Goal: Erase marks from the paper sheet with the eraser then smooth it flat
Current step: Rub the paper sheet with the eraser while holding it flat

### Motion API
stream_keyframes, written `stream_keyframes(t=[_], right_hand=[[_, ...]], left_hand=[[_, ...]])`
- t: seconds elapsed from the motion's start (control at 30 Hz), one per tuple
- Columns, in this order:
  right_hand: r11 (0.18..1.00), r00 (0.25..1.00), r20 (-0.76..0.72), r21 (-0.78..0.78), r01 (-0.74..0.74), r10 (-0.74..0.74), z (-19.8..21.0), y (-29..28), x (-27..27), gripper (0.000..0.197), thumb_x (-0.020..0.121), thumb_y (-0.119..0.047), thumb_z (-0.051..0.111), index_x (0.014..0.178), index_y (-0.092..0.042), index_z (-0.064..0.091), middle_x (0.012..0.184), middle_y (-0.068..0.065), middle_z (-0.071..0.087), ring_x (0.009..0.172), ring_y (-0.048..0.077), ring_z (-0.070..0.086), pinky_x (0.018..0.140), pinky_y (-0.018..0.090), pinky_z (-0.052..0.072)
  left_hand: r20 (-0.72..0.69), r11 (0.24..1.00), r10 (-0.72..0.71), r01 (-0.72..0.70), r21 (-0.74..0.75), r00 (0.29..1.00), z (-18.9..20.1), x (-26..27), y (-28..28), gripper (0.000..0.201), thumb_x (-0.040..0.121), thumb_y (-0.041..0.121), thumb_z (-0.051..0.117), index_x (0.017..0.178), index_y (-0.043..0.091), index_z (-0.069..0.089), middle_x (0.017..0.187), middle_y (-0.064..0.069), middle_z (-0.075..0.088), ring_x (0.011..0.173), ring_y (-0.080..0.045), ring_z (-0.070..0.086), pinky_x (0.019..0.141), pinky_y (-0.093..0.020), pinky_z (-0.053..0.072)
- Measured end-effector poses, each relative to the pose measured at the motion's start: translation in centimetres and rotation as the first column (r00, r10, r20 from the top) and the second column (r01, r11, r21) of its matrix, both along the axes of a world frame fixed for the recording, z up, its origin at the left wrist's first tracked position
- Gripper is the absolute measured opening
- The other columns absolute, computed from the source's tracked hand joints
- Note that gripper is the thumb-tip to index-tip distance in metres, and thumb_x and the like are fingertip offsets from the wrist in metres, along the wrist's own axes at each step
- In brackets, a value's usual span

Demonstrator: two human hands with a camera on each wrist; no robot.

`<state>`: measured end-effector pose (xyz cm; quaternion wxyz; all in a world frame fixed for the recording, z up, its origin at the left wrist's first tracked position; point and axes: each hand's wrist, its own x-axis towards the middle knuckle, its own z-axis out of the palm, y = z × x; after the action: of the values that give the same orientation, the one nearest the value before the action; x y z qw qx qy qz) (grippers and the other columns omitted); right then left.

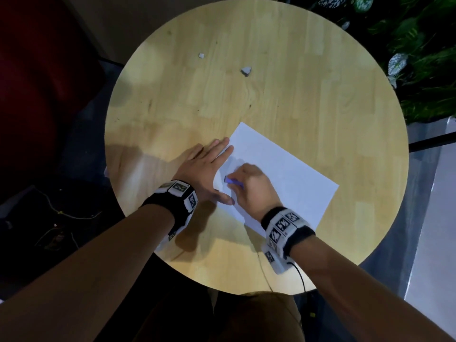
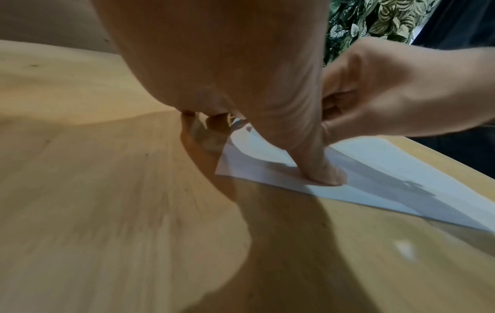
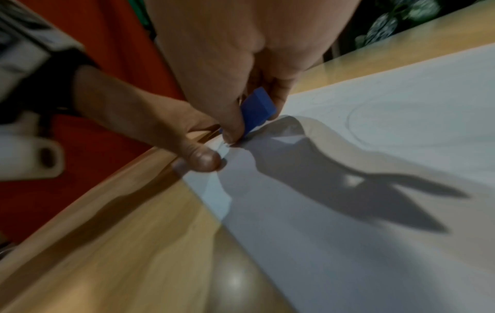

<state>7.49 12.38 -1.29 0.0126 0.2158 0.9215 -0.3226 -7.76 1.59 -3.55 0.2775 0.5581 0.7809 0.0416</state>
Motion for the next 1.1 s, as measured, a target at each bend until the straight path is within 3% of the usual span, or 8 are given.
stream_keyframes(t=[0.1, 0.3, 0.5, 0.67, 0.77, 0.87, 1.03, 1.1], right_hand=[[0.993, 0.993, 0.004, -0.014, -0.115, 0.115, 0.3, 1.6, -0.4, 0.014, 0.082, -0.007, 0.068, 0.095, -0.008, 0.073, 0.089, 0.009, 0.063, 0.085, 0.03, 0.059, 0.072, 0.033, 0.05], [0.992, 0.995, -0.042, 0.075, 0.098, -0.095, -0.6, 3.1, -3.4, 0.013, 0.084, -0.007, 0.064, 0.091, -0.011, 0.074, 0.086, 0.01, 0.062, 0.082, 0.029, 0.059, 0.07, 0.039, 0.052], [0.973, 0.973, 0.011, 0.034, -0.23, 0.229, 0.4, 1.3, -0.3, 0.01, 0.08, -0.006, 0.065, 0.085, -0.011, 0.072, 0.083, 0.008, 0.06, 0.076, 0.032, 0.056, 0.062, 0.041, 0.051], [0.988, 0.994, -0.042, 0.112, 0.109, -0.105, -1.1, 3.3, -3.3, 0.013, 0.085, -0.008, 0.063, 0.092, -0.012, 0.074, 0.088, 0.009, 0.062, 0.084, 0.029, 0.059, 0.069, 0.038, 0.052], [0.997, 0.998, -0.036, 0.044, -0.055, 0.057, -0.2, -0.1, -0.1, 0.01, 0.081, -0.008, 0.061, 0.083, -0.009, 0.071, 0.081, 0.009, 0.059, 0.075, 0.031, 0.055, 0.061, 0.041, 0.05], [0.983, 0.983, 0.002, 0.002, -0.184, 0.184, 0.3, 0.8, 0.2, 0.011, 0.082, -0.009, 0.062, 0.087, -0.009, 0.072, 0.084, 0.01, 0.06, 0.077, 0.033, 0.057, 0.064, 0.042, 0.051], [0.986, 0.99, -0.06, 0.102, 0.13, -0.125, -1.1, 3.5, -3.6, 0.014, 0.086, -0.009, 0.063, 0.095, -0.009, 0.073, 0.089, 0.011, 0.062, 0.085, 0.032, 0.059, 0.07, 0.041, 0.053], [0.989, 0.991, -0.076, 0.093, 0.115, -0.108, -0.9, 1.7, -2.0, 0.013, 0.082, -0.005, 0.064, 0.091, -0.009, 0.073, 0.086, 0.011, 0.062, 0.081, 0.033, 0.058, 0.065, 0.041, 0.052]], left_hand=[[-0.008, 1.0, 0.01, -0.01, -0.013, 1.0, 0.0, 0.0, 0.1, 0.133, 0.061, 0.087, 0.063, 0.159, 0.027, -0.004, 0.164, 0.012, -0.02, 0.15, -0.007, -0.017, 0.122, -0.037, -0.007], [-0.032, 0.999, 0.011, -0.012, -0.035, 0.999, 0.3, 0.2, 0.5, 0.136, 0.057, 0.086, 0.067, 0.159, 0.026, -0.002, 0.165, 0.009, -0.015, 0.152, -0.011, -0.011, 0.123, -0.04, -0.002], [-0.062, 0.999, 0.02, -0.023, -0.049, 0.998, 0.6, 0.4, 0.7, 0.136, 0.058, 0.08, 0.072, 0.159, 0.025, -0.001, 0.165, 0.009, -0.014, 0.152, -0.012, -0.01, 0.122, -0.039, -0.001], [-0.076, 0.998, 0.003, -0.008, -0.056, 0.997, 0.5, 0.4, 0.8, 0.138, 0.056, 0.085, 0.069, 0.159, 0.024, 0.0, 0.166, 0.007, -0.01, 0.153, -0.014, -0.007, 0.122, -0.041, 0.002], [-0.073, 0.999, 0.01, -0.012, -0.037, 0.997, 0.4, 0.4, 0.7, 0.137, 0.057, 0.083, 0.07, 0.16, 0.024, 0.002, 0.166, 0.007, -0.01, 0.153, -0.014, -0.007, 0.122, -0.041, 0.002], [-0.067, 0.999, 0.01, -0.012, -0.036, 0.998, 0.5, 0.4, 0.7, 0.137, 0.057, 0.082, 0.071, 0.16, 0.023, 0.002, 0.166, 0.006, -0.01, 0.153, -0.014, -0.007, 0.123, -0.042, 0.003], [-0.08, 0.998, -0.005, 0.0, -0.065, 0.997, 0.5, 0.4, 0.9, 0.139, 0.056, 0.085, 0.068, 0.159, 0.024, -0.002, 0.166, 0.006, -0.012, 0.153, -0.015, -0.008, 0.123, -0.043, 0.003], [-0.08, 0.998, -0.004, 0.0, -0.056, 0.997, 0.4, 0.4, 0.8, 0.138, 0.057, 0.084, 0.069, 0.159, 0.023, 0.0, 0.166, 0.006, -0.011, 0.153, -0.015, -0.007, 0.123, -0.043, 0.003]])
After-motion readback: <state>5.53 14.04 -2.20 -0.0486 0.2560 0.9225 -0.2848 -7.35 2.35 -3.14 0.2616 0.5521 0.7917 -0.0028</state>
